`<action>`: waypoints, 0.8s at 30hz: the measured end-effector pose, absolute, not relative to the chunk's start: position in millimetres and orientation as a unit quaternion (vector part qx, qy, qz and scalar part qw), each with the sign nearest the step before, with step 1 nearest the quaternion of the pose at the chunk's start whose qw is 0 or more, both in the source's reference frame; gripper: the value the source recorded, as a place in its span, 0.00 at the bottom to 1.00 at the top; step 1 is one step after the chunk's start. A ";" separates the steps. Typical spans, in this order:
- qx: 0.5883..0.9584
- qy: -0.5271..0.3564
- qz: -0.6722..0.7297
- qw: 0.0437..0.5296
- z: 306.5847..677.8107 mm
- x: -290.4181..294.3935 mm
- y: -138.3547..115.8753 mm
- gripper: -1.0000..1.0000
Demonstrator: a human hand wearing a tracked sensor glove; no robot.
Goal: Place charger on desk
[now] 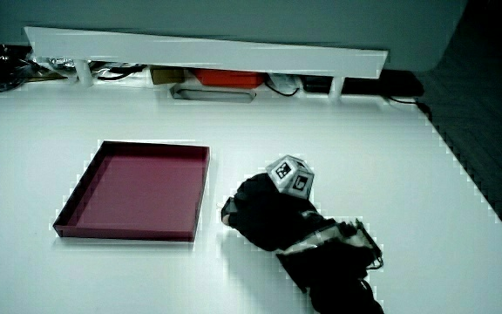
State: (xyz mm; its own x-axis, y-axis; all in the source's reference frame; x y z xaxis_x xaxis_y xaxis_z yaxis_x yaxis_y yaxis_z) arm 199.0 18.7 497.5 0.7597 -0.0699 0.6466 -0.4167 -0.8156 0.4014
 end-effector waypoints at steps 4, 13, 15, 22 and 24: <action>0.901 -0.130 0.314 0.270 503.3 200.9 22.6 0.50; 0.898 -0.124 0.322 0.271 509.5 203.5 27.9 0.50; 0.898 -0.119 0.327 0.269 511.1 204.5 28.4 0.50; 0.900 -0.116 0.324 0.267 511.1 206.1 29.9 0.39; 0.899 -0.114 0.324 0.270 510.8 206.3 29.8 0.35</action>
